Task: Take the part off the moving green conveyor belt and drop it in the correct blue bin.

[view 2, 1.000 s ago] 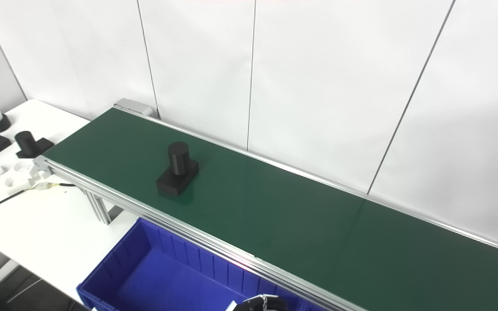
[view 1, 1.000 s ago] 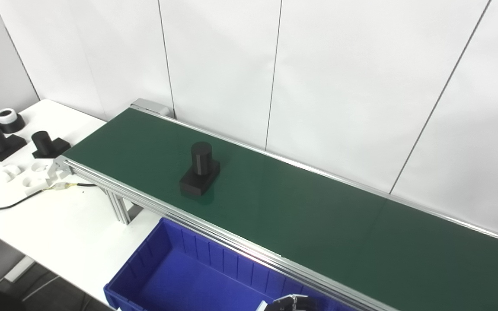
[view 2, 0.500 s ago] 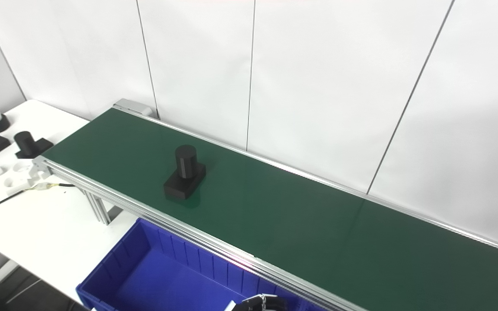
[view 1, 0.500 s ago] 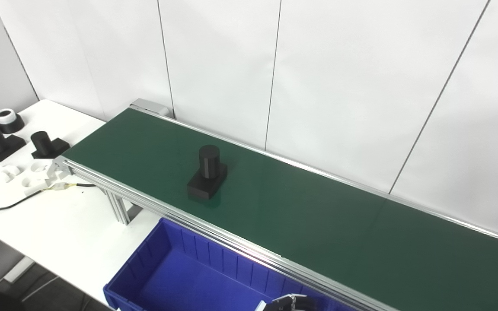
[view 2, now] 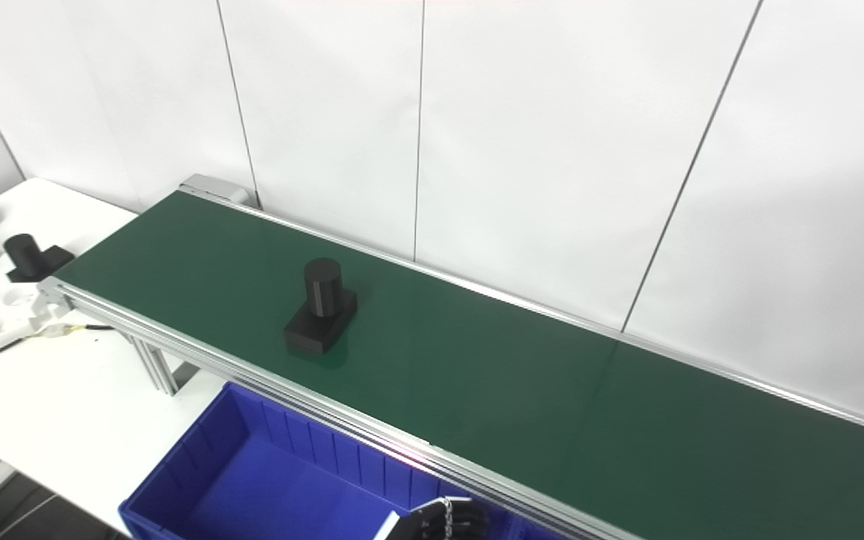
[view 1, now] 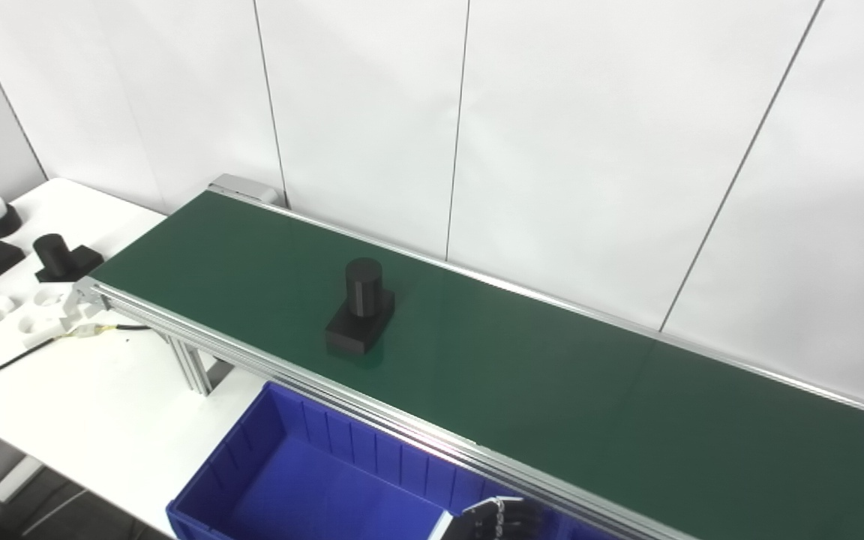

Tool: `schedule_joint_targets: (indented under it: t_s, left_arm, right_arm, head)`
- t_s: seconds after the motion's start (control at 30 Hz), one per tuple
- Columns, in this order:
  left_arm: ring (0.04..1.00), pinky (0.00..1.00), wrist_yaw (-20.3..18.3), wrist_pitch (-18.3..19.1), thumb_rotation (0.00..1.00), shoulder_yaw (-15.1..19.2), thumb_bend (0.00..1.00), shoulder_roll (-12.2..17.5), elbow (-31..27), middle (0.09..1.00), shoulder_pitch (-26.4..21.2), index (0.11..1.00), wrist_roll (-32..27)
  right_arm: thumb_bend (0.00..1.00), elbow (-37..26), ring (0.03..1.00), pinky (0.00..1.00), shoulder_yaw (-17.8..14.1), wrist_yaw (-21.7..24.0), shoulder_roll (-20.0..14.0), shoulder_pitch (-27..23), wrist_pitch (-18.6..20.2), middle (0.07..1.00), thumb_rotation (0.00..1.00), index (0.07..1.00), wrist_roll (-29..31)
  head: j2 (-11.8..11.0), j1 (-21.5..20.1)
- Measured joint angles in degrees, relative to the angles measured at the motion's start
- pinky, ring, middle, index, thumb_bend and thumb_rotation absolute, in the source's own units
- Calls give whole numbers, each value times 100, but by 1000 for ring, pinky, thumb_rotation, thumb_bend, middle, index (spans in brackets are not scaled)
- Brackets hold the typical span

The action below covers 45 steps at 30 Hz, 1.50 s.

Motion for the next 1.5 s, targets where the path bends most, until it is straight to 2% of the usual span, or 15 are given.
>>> schedule_joint_targets:
  t_s: [0.17,0.27,0.4,0.5,0.57,0.6,0.73,0.93,1.1,1.27,1.37,1.5]
  left_arm:
    - [709,717,-2,0,0,-18,544,1,0,723,0,701,0]
    - [720,759,-13,0,0,-26,528,2,0,733,0,707,-1]
    - [727,763,-59,0,0,-31,506,3,-59,744,9,718,-3]
    - [718,747,-36,0,0,-33,487,4,-139,733,38,717,15]
    - [717,744,-36,0,0,-32,486,6,-147,731,42,715,15]
    - [717,744,-37,0,0,-33,489,7,-154,730,44,714,14]
    - [720,745,-59,0,0,-33,500,19,-267,731,83,715,12]
    - [726,769,-130,0,0,-20,490,34,-360,737,139,713,-15]
    - [720,763,-236,0,0,41,485,41,-529,738,245,717,-23]
    - [727,769,-381,0,0,62,523,63,-602,745,416,714,-137]
    - [718,748,-454,0,0,81,530,61,-695,739,474,713,-141]
    - [725,747,-519,0,0,117,517,53,-709,745,469,725,-197]
  right_arm:
    - [624,-65,726,605,-55,-12,-15,36,0,800,72,815,-59]
    - [615,-135,727,598,-73,-9,-20,75,0,795,68,816,-87]
    - [617,-250,729,608,-126,-15,-20,92,0,798,107,817,-106]
    - [635,-309,722,605,-151,-15,-12,92,0,789,37,809,-104]
    - [640,-342,721,608,-157,-12,-1,97,0,791,26,808,-101]
    - [640,-364,722,611,-156,-9,5,104,0,793,26,808,-96]
    - [672,-380,726,618,-152,0,39,123,0,796,65,803,-95]
    - [658,-426,724,626,-96,-70,117,230,0,792,103,806,-268]
    - [666,-576,726,630,-28,-133,146,273,0,792,151,806,-426]
    - [651,-656,727,621,0,-285,180,280,-1,789,158,806,-515]
    - [648,-686,723,619,13,-337,207,302,-1,787,166,806,-541]
    - [641,-682,729,627,25,-344,241,302,-1,792,138,807,-538]
  head:
    - [17,-79]
    - [236,-158]
    - [316,-263]
    - [308,-369]
    - [316,-396]
    - [403,-465]
    - [422,-641]
    - [519,-905]
    - [685,-1248]
    - [791,-1283]
    - [896,-1581]
    - [949,-1696]
